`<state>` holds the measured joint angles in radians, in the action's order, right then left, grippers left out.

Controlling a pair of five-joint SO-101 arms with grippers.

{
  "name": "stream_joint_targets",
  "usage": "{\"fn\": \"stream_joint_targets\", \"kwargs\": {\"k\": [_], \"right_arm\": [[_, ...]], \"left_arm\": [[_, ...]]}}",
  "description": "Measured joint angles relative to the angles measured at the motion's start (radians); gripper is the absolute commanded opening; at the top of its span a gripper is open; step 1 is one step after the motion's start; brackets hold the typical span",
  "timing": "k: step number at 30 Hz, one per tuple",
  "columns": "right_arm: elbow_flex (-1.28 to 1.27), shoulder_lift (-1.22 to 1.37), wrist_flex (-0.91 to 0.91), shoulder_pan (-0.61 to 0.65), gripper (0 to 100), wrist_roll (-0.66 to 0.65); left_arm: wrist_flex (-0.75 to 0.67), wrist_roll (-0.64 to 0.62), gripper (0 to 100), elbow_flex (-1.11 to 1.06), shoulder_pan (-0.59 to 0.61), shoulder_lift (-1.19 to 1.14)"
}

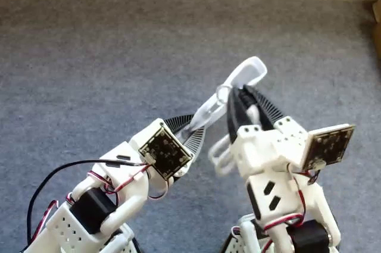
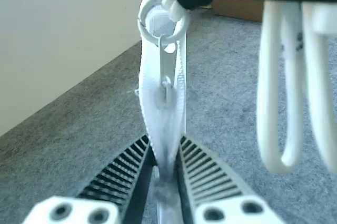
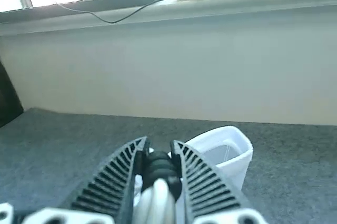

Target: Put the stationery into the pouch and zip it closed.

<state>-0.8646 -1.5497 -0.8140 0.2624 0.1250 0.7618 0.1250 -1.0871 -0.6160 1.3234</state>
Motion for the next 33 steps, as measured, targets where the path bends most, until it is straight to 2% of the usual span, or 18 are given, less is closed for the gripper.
{"fn": "stream_joint_targets", "kwargs": {"k": [10, 14, 21, 25, 28, 33], "right_arm": [[-0.038, 0.0, 0.133, -0.132, 0.5, 0.063], [-0.038, 0.0, 0.15, -0.14, 0.5, 0.063], [-0.038, -0.002, 0.153, -0.229, 1.5, 0.06], [-0.034, -0.002, 0.041, -0.229, 10.3, 0.043], [0.011, -0.002, -0.081, -0.216, 10.9, -0.006], [0.103, -0.002, -0.287, -0.094, 11.2, -0.072]], "left_arm": [[0.0, 0.0, 0, -0.002, 0.0, 0.0], [0.005, 0.0, 0, -0.002, 0.0, 0.0], [0.006, 0.0, 0, -0.002, 0.0, 0.0], [0.006, 0.0, 0, -0.002, 0.0, 0.0], [0.006, 0.0, 0, -0.002, 0.0, 0.0], [0.006, 0.0, 0, -0.002, 0.0, 0.0]]}}
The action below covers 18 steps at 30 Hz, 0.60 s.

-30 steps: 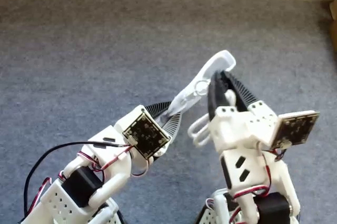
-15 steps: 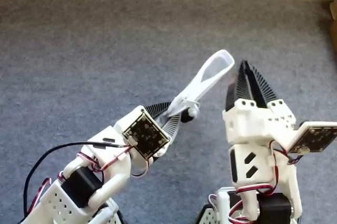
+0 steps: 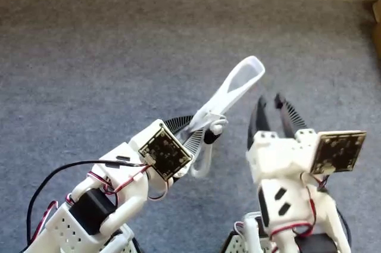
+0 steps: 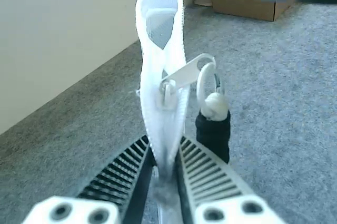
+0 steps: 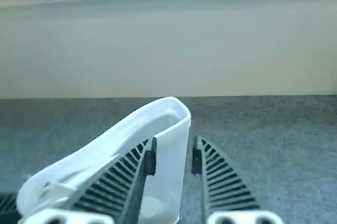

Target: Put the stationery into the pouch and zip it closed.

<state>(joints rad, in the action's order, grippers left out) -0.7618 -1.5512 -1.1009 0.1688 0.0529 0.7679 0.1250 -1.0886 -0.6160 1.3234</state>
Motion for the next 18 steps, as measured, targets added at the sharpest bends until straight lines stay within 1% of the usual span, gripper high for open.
{"fn": "stream_joint_targets", "kwargs": {"k": [3, 7, 9, 12, 18], "right_arm": [[0.052, 0.0, -0.106, 0.084, 11.5, -0.02], [0.101, 0.0, -0.242, 0.219, 16.6, -0.029], [0.104, -0.002, -0.282, 0.292, 17.1, -0.029], [0.104, -0.002, -0.281, 0.353, 17.1, -0.029], [0.018, -0.002, -0.176, 0.371, 17.0, -0.029]], "left_arm": [[0.0, 0.0, 0, 0.0, 0.0, 0.0], [0.0, 0.0, 0, 0.0, 0.0, 0.0], [0.0, 0.0, 0, 0.0, 0.0, 0.0], [0.0, 0.0, 0, 0.0, 0.0, 0.0], [0.0, 0.0, 0, 0.0, 0.0, 0.0]]}}
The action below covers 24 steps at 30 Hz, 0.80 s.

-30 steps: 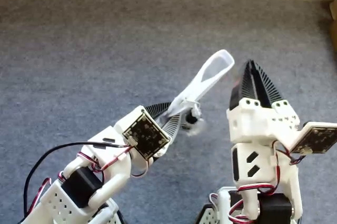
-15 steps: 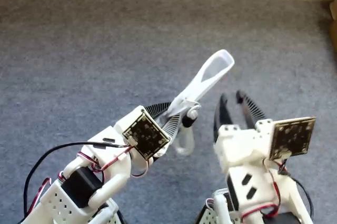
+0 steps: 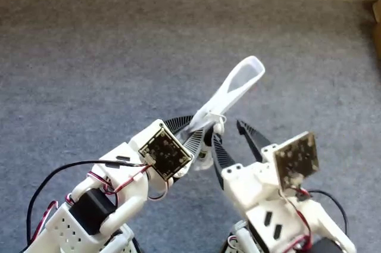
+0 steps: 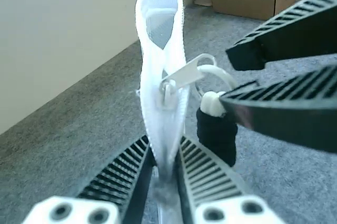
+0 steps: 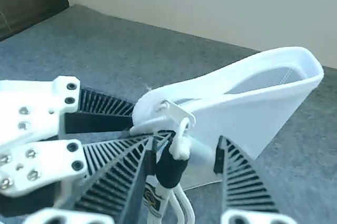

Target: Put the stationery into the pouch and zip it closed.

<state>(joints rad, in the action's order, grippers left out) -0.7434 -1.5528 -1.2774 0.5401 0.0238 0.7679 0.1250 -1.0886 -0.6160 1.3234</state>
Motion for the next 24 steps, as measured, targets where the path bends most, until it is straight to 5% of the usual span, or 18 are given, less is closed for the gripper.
{"fn": "stream_joint_targets", "kwargs": {"k": [6, 11, 24], "right_arm": [[-0.146, 0.0, 0.153, 0.0, 16.3, 0.0], [-0.16, 0.002, 0.189, -0.014, 0.1, 0.0], [-0.163, 0.012, 0.293, -0.242, 0.5, -0.048]], "left_arm": [[0.0, 0.0, 0, 0.0, 0.0, 0.0], [0.008, -0.002, 0, 0.0, 0.008, 0.0], [0.011, 0.002, 0, 0.008, 0.008, 0.0]]}}
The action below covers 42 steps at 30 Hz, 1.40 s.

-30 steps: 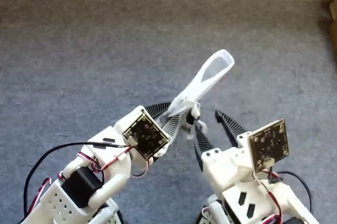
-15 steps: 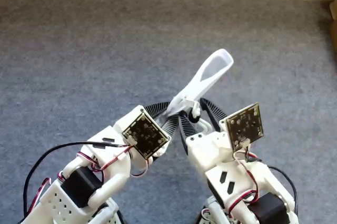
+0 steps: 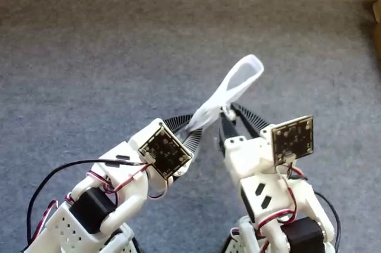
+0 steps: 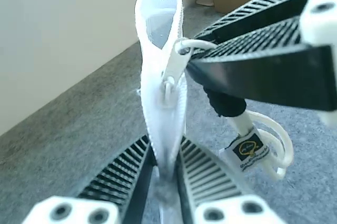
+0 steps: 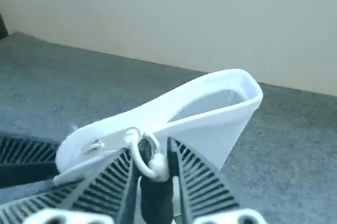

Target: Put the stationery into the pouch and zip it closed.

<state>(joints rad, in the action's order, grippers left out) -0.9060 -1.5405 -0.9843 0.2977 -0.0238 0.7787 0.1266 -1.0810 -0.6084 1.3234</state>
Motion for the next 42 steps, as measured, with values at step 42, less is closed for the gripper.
{"fn": "stream_joint_targets", "kwargs": {"k": [42], "right_arm": [[-0.193, 0.018, 0.439, -0.331, 0.5, -0.005]], "left_arm": [[0.0, 0.0, 0, 0.0, 0.02, 0.0]]}}
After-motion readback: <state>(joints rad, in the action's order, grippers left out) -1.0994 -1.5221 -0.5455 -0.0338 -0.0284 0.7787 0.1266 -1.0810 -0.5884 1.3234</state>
